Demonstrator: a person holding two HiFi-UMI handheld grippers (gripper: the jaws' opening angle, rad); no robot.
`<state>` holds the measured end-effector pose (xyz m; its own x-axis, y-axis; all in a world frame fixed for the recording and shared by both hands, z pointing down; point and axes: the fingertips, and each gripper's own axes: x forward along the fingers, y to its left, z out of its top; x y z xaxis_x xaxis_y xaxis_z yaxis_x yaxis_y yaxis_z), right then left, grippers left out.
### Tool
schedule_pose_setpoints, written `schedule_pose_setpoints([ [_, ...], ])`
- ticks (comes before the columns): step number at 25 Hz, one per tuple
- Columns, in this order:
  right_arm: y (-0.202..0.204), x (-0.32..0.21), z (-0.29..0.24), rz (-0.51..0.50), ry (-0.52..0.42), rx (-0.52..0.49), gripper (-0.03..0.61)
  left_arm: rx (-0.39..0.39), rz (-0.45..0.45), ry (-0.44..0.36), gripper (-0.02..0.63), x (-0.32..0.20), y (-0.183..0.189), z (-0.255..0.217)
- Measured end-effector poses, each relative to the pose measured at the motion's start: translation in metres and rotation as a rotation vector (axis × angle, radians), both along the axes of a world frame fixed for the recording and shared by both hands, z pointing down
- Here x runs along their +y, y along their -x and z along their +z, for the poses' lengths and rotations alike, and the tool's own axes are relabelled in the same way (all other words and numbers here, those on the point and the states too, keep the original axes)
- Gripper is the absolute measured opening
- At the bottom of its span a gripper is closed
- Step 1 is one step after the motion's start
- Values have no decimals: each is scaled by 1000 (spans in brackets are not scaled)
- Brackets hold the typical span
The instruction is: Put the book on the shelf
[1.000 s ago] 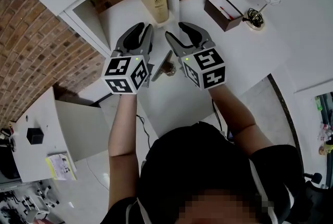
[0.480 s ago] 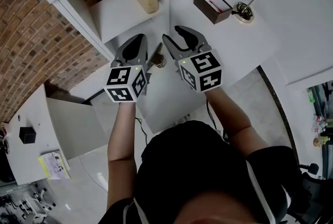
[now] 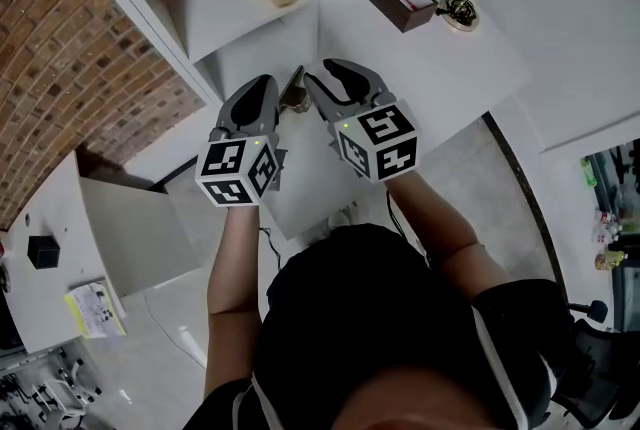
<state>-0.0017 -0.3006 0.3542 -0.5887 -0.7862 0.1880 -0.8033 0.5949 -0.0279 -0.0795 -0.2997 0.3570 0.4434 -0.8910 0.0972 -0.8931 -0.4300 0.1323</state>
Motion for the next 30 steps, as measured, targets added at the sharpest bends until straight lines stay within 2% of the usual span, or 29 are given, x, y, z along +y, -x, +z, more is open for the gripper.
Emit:
schedule_pose_setpoints([
  [7, 5, 22, 18, -6, 38, -12, 96, 17, -13, 43, 9, 20, 0, 23],
  [14, 4, 39, 31, 20, 47, -31, -2, 4, -14, 67, 9, 40, -6, 41],
  [30, 27, 79, 74, -35, 129, -6, -3, -16, -4, 138, 9, 89, -3, 80],
])
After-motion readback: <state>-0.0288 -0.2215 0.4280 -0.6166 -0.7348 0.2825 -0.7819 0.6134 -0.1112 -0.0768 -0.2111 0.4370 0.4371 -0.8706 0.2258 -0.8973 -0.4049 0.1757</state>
